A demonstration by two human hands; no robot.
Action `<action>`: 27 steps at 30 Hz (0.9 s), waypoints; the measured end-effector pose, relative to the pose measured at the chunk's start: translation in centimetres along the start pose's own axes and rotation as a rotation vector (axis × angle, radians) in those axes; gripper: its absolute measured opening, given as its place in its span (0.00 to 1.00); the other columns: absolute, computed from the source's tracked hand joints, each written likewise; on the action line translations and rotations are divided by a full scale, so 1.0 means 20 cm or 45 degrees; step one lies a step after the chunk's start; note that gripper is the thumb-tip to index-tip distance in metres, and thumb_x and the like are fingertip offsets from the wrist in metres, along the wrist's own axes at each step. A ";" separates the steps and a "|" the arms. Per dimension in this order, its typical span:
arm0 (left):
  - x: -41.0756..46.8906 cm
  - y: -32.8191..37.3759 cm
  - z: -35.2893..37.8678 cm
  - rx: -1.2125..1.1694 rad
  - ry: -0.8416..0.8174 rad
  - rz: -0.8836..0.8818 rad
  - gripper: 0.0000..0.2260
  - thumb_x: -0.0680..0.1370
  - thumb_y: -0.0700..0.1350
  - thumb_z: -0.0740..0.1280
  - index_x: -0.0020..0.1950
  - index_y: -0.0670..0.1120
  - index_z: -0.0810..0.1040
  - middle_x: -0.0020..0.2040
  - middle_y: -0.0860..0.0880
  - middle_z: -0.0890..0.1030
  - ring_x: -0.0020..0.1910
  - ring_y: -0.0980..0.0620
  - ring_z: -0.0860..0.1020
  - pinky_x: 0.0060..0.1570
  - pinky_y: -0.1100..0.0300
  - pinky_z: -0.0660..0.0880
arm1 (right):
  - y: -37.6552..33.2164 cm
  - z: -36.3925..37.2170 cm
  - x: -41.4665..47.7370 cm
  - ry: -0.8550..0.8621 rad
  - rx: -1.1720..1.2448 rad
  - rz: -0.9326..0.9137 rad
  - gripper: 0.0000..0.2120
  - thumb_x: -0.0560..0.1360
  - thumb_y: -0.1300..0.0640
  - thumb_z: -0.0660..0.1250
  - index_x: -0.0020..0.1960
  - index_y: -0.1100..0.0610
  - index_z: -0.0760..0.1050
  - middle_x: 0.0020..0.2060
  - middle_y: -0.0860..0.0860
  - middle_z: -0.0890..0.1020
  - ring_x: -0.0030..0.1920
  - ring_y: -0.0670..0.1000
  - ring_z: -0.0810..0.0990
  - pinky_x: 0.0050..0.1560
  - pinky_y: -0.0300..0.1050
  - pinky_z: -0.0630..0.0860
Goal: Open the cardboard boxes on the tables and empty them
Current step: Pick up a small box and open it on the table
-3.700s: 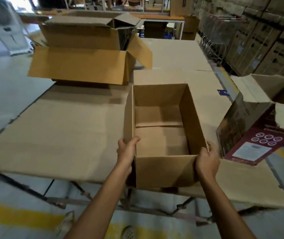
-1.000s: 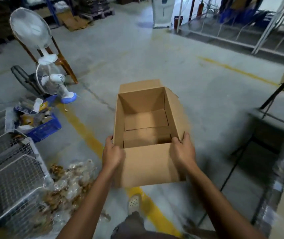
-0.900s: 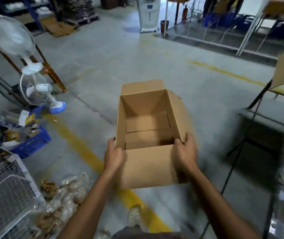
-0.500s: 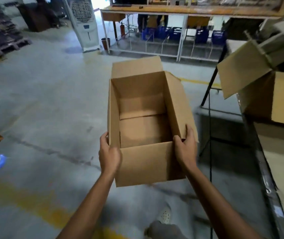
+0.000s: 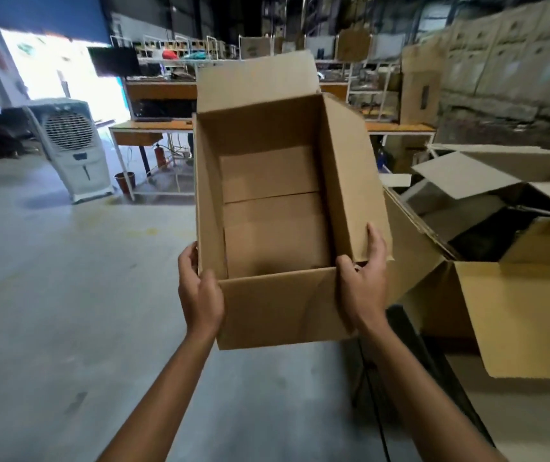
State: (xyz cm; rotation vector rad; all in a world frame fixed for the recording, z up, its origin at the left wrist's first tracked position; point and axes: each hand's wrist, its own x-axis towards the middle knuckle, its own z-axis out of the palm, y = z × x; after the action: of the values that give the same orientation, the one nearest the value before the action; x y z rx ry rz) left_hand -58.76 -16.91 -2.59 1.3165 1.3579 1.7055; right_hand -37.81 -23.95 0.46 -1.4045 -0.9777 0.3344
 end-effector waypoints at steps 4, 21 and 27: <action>0.25 0.04 0.29 -0.068 -0.096 0.101 0.22 0.80 0.34 0.59 0.74 0.46 0.69 0.67 0.50 0.75 0.66 0.49 0.74 0.63 0.53 0.75 | 0.01 -0.01 0.27 0.113 0.008 -0.052 0.38 0.78 0.62 0.68 0.81 0.49 0.54 0.67 0.37 0.63 0.57 0.26 0.69 0.66 0.41 0.69; 1.25 0.21 1.71 -0.603 -0.745 0.300 0.26 0.74 0.42 0.57 0.74 0.52 0.66 0.65 0.52 0.75 0.60 0.58 0.76 0.59 0.55 0.76 | 0.02 0.06 1.38 0.784 -0.144 -0.291 0.40 0.78 0.62 0.67 0.79 0.38 0.51 0.77 0.41 0.60 0.71 0.43 0.67 0.72 0.53 0.69; 1.26 0.40 2.20 -0.702 -1.031 0.447 0.23 0.78 0.46 0.57 0.72 0.58 0.63 0.63 0.55 0.76 0.60 0.55 0.78 0.56 0.52 0.78 | -0.06 -0.16 1.58 1.010 -0.199 -0.319 0.39 0.80 0.63 0.65 0.80 0.39 0.50 0.76 0.43 0.61 0.71 0.47 0.68 0.70 0.52 0.71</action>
State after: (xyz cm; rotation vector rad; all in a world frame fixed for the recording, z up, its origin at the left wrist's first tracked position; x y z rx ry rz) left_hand -25.34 18.65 13.03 1.6750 0.1893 1.3394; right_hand -17.33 -3.61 13.68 -1.3584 -0.5074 -0.4735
